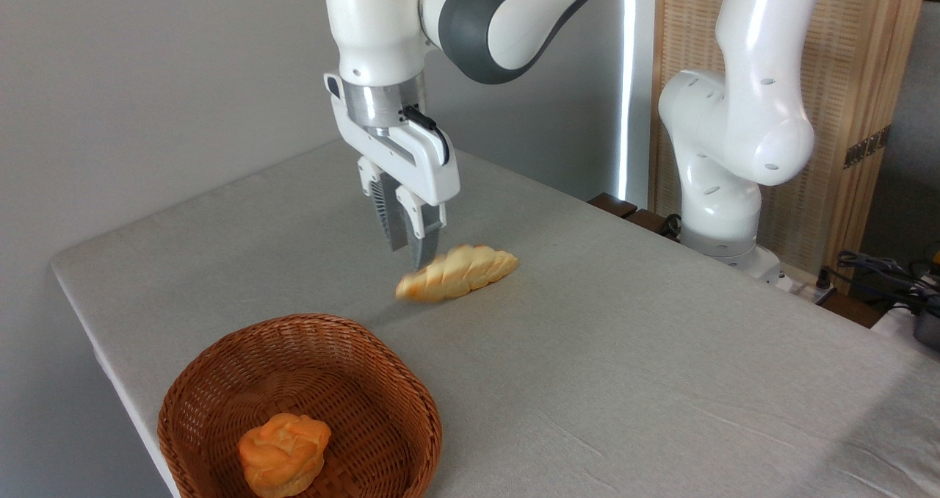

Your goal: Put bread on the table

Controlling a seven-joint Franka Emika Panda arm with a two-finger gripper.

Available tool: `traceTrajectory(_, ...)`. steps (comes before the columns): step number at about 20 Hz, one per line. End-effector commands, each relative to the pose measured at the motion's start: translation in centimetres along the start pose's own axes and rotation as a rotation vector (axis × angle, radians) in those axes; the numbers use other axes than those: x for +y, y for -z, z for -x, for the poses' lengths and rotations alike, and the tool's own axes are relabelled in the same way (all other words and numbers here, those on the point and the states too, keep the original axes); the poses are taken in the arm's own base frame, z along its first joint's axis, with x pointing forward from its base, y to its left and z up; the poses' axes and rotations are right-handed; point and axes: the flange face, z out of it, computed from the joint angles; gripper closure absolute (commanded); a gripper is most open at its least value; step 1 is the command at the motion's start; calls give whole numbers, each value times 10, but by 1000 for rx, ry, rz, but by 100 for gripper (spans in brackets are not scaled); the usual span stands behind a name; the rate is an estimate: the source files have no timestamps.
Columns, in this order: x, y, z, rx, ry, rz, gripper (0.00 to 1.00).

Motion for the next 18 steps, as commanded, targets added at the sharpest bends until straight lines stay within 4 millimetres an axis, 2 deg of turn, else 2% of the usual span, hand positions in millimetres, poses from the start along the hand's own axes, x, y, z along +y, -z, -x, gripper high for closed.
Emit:
traceTrajectory(1, -18, 28, -5, 93, 6, -55, 0)
traceTrajectory(3, -30, 32, -11, 121, 4, -111, 0)
traceTrajectory(8, -91, 65, -15, 182, 80, -192, 0)
traceTrajectory(9, -98, 69, -14, 186, 91, -199, 0)
traceTrajectory(11, -105, 65, -16, 177, 99, -199, 0)
traceTrajectory(18, -108, 64, -16, 164, 59, -201, 0)
